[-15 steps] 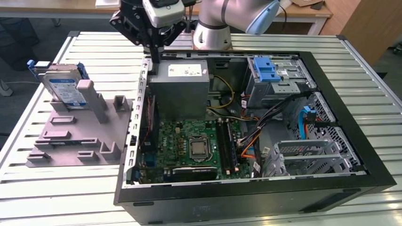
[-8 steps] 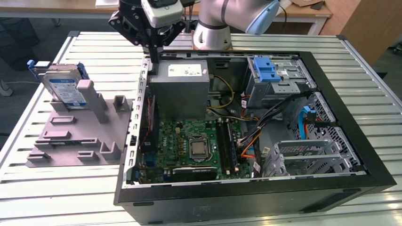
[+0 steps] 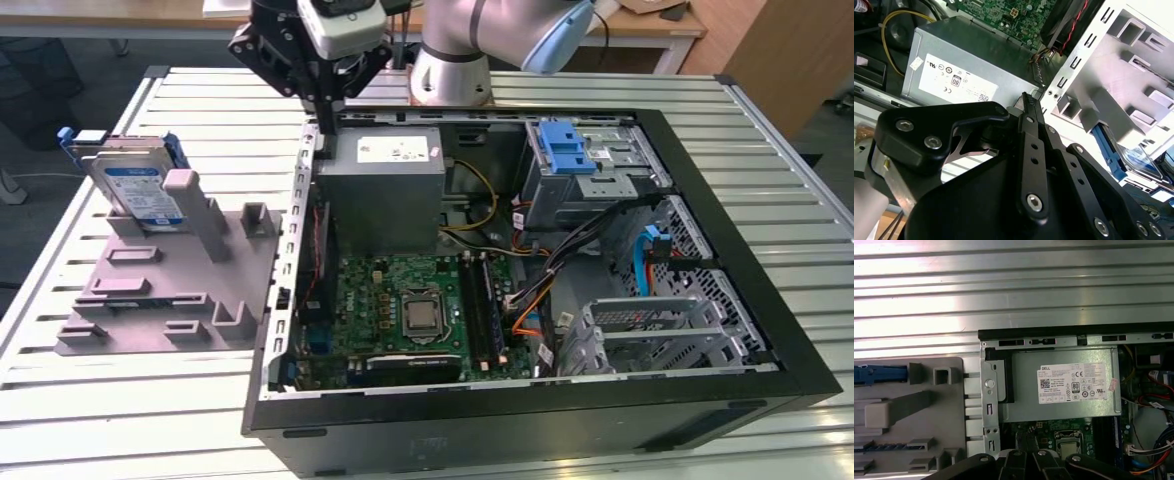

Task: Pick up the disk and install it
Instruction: 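Reach for the disk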

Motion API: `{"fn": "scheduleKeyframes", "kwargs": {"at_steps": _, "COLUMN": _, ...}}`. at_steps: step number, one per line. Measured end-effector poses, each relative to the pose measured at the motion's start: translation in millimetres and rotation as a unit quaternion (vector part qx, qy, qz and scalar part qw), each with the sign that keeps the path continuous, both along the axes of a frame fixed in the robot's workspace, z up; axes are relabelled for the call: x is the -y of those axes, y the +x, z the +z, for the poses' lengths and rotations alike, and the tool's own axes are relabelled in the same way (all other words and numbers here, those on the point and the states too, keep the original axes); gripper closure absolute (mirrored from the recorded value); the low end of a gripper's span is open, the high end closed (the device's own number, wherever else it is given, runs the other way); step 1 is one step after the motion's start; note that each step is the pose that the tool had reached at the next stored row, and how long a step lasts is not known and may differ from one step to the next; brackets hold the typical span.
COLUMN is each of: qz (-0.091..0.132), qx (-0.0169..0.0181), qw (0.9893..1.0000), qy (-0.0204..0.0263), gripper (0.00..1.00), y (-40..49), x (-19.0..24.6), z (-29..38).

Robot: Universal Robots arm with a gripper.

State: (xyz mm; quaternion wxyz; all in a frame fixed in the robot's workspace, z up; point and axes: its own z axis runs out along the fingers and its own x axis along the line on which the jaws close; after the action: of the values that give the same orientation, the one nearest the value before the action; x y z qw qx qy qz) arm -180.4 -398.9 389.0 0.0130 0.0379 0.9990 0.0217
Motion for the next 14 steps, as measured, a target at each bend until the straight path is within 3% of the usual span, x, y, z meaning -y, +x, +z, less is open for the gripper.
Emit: {"fn": "scheduleKeyframes", "kwargs": {"at_steps": 14, "qz": 0.0, "qx": 0.0, "qw": 1.0, "qy": 0.0, "gripper": 0.89, "y": -5.3, "x": 0.0, "z": -0.7}}
